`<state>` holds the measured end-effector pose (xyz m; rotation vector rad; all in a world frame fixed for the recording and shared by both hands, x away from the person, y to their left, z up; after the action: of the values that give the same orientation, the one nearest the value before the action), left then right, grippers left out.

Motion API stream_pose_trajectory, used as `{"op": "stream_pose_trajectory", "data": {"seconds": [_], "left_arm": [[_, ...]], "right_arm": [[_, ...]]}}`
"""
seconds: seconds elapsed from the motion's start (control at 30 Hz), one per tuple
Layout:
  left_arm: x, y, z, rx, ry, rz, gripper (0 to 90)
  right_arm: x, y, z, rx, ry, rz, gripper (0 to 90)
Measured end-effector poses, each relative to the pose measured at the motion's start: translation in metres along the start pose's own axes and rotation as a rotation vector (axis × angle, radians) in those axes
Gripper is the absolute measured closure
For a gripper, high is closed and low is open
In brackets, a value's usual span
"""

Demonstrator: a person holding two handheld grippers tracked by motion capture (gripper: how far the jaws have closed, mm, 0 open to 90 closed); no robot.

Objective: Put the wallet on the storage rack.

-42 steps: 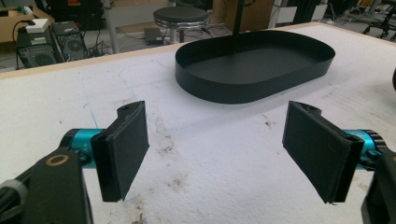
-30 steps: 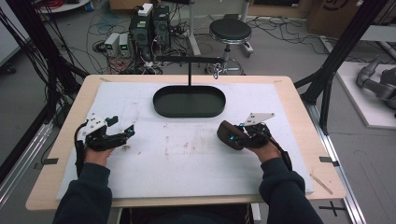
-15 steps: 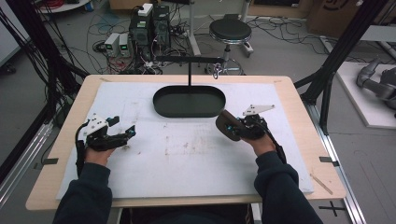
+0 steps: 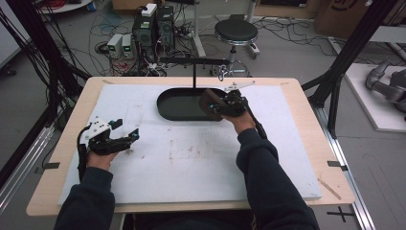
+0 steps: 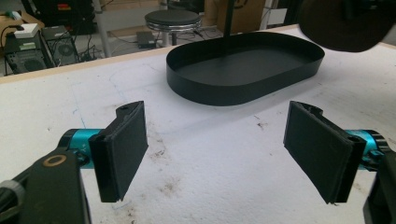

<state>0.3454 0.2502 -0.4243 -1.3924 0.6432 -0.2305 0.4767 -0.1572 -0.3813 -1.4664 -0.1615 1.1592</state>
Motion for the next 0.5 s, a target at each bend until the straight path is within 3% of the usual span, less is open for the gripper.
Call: {"op": "stream_pose_trajectory", "data": {"seconds": [0.2,0.3,0.5], "left_arm": [[0.0,0.0,0.0,0.005,0.004,0.002,21.6],[0.0,0.0,0.0,0.002,0.005,0.0,21.5],[-0.001,0.001,0.002,-0.001,0.0,-0.002,21.5]], "right_arm": [[0.042,-0.017,0.006,0.019,0.009,0.0,64.7],[0.061,-0.021,0.006,0.053,0.034,0.012,64.7],[0.086,-0.022,0.001,0.107,0.052,0.035,64.5]]}}
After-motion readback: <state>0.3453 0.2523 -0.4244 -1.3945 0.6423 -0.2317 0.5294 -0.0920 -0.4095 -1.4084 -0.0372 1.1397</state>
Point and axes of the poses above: each handheld gripper's, and its own axes: x roughly forward along the jaws, y roughly out of its underside, z roughly to its left, the point moved 1 cm from there along x, roughly forward along the jaws, and after that the axes turned 5 degrees about x, right-handed, at the moved point
